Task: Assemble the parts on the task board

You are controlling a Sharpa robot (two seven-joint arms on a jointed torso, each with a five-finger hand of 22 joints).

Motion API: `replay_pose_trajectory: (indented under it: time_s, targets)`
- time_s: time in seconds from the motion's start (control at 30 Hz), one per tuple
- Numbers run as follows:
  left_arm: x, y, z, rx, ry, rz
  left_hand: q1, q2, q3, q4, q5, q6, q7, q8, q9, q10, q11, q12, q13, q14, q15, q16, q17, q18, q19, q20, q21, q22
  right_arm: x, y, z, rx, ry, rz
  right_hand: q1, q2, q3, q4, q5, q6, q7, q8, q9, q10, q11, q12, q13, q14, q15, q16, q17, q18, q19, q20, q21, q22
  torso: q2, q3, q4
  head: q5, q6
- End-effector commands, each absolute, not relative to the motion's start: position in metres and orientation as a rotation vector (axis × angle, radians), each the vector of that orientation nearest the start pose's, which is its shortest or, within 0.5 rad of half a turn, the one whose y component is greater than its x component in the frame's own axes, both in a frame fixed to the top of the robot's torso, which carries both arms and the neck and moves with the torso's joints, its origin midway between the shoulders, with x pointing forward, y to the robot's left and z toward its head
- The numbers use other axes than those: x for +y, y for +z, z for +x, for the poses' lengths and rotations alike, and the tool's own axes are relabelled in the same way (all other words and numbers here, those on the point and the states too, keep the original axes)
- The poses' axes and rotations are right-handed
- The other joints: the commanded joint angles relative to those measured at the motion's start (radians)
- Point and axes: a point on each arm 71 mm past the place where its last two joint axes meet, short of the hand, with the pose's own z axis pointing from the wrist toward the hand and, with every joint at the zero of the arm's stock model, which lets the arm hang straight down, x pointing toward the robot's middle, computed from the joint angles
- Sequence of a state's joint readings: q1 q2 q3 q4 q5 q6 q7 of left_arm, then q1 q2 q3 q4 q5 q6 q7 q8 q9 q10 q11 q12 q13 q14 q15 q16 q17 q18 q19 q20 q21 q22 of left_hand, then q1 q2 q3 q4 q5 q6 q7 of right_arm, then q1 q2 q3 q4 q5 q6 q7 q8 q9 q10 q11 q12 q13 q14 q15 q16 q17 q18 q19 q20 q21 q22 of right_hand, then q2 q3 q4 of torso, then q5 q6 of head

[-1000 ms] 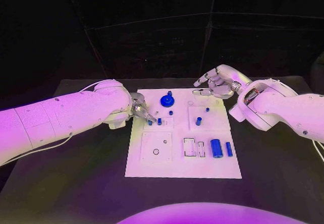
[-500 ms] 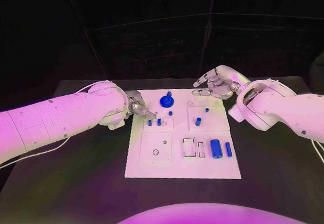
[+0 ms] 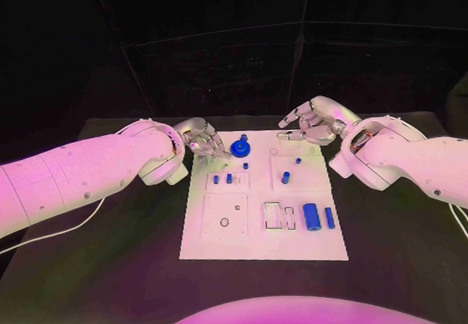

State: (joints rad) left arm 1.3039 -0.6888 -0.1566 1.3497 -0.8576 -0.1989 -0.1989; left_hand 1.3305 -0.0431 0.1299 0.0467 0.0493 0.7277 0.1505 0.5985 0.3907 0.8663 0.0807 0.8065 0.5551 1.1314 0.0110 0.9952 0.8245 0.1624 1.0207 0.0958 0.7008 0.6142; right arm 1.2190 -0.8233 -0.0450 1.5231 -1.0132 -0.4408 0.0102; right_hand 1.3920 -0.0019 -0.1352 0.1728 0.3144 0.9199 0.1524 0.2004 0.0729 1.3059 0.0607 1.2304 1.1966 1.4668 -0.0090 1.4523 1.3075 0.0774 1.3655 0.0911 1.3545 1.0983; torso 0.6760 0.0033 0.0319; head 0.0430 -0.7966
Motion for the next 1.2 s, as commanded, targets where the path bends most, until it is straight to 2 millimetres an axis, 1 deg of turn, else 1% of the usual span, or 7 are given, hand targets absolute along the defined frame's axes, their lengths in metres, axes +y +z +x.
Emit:
replay_pose_trajectory:
  time_s: [0.03, 0.23, 0.37, 0.53, 0.63, 1.0, 1.2]
  targets:
    - [0.163, -0.191, 0.521, 1.806, -0.987, -0.213, 0.117, 0.022, 0.068, -0.066, -0.006, 0.004, 0.014, -0.044, -0.039, -0.046, 0.015, -0.064, -0.05, -0.074, 0.01, -0.061, -0.059, -0.001, -0.037, 0.011, -0.033, -0.017, -0.194, -0.17, 0.491, 1.609, 0.931, 0.243, -0.001, 0.013, -0.007, 0.001, -0.003, -0.007, -0.003, 0.004, -0.002, -0.008, 0.002, -0.006, -0.002, 0.056, -0.005, -0.003, 0.048, 0.013, -0.009, 0.0, -0.007, -0.002, 0.001, -0.0005, -0.0011, -0.004, 0.006]
    - [0.146, -0.197, 0.524, 1.773, -0.973, -0.007, 0.104, -0.033, 0.099, -0.093, 0.0, 0.045, 0.018, -0.134, -0.125, -0.068, 0.029, -0.208, -0.18, -0.021, 0.02, -0.035, -0.083, 0.011, 0.006, 0.027, -0.007, -0.005, -0.193, -0.17, 0.491, 1.609, 0.933, 0.241, -0.001, 0.013, -0.007, 0.001, -0.003, -0.007, -0.003, 0.004, -0.002, -0.008, 0.002, -0.006, -0.002, 0.055, -0.005, -0.004, 0.047, 0.013, -0.009, 0.0, -0.007, -0.002, 0.001, 0.0011, -0.0044, -0.009, 0.008]
    - [0.136, -0.203, 0.526, 1.792, -0.936, 0.078, 0.073, -0.047, 0.098, -0.091, -0.001, 0.083, 0.009, -0.174, -0.168, -0.043, 0.022, -0.254, -0.242, 0.179, 0.009, 0.167, 0.114, 0.022, 0.111, 0.027, 0.044, 0.012, -0.193, -0.17, 0.491, 1.61, 0.935, 0.241, -0.001, 0.013, -0.007, 0.001, -0.003, -0.007, -0.003, 0.004, -0.002, -0.008, 0.002, -0.006, -0.002, 0.055, -0.005, -0.004, 0.047, 0.013, -0.009, 0.0, -0.007, -0.002, 0.001, 0.0015, -0.0056, -0.009, 0.012]
    - [0.128, -0.211, 0.531, 1.821, -0.843, 0.146, 0.042, -0.059, 0.089, -0.088, -0.002, 0.131, 0.001, -0.209, -0.211, -0.011, 0.013, -0.29, -0.3, 0.279, 0.0, 0.284, 0.238, 0.021, 0.185, 0.018, 0.078, 0.025, -0.192, -0.17, 0.491, 1.61, 0.936, 0.24, 0.0, 0.015, -0.006, 0.0, -0.002, -0.007, -0.003, 0.005, -0.002, -0.008, 0.002, -0.006, -0.002, 0.055, -0.005, -0.004, 0.046, 0.013, -0.009, 0.0, -0.007, -0.002, 0.001, 0.0001, -0.0049, -0.01, 0.013]
    - [0.124, -0.216, 0.534, 1.844, -0.781, 0.172, 0.032, -0.058, 0.083, -0.089, -0.002, 0.165, -0.007, -0.228, -0.234, 0.027, 0.005, -0.306, -0.333, 0.329, -0.009, 0.347, 0.317, 0.002, 0.262, 0.008, 0.184, 0.134, -0.191, -0.17, 0.491, 1.61, 0.938, 0.24, 0.0, 0.015, -0.006, 0.0, -0.002, -0.007, -0.003, 0.005, -0.002, -0.008, 0.002, -0.006, -0.002, 0.055, -0.005, -0.004, 0.046, 0.013, -0.009, 0.0, -0.007, -0.002, 0.002, 0.0004, -0.0059, -0.011, 0.013]
    - [0.117, -0.225, 0.537, 1.912, -0.687, 0.215, 0.035, -0.045, 0.095, -0.096, -0.001, 0.204, -0.015, -0.255, -0.264, 0.069, -0.002, -0.338, -0.379, 0.35, -0.018, 0.359, 0.32, -0.019, 0.327, -0.003, 0.284, 0.246, -0.19, -0.17, 0.491, 1.611, 0.943, 0.237, 0.0, 0.015, -0.006, 0.0, -0.002, -0.007, -0.003, 0.005, -0.002, -0.008, 0.002, -0.006, -0.002, 0.055, -0.005, -0.004, 0.046, 0.013, -0.009, 0.0, -0.007, -0.002, 0.001, -0.0017, -0.004, -0.014, 0.012]
    - [0.114, -0.228, 0.537, 1.941, -0.67, 0.226, 0.034, -0.045, 0.097, -0.101, -0.001, 0.218, -0.017, -0.264, -0.275, 0.083, -0.004, -0.349, -0.396, 0.353, -0.02, 0.356, 0.31, -0.024, 0.34, -0.005, 0.302, 0.267, -0.189, -0.171, 0.492, 1.612, 0.945, 0.234, 0.0, 0.015, -0.006, 0.0, -0.002, -0.007, -0.003, 0.005, -0.002, -0.008, 0.002, -0.006, -0.002, 0.055, -0.005, -0.004, 0.046, 0.013, -0.009, 0.0, -0.007, -0.002, 0.001, 0.0001, -0.0047, -0.012, 0.01]
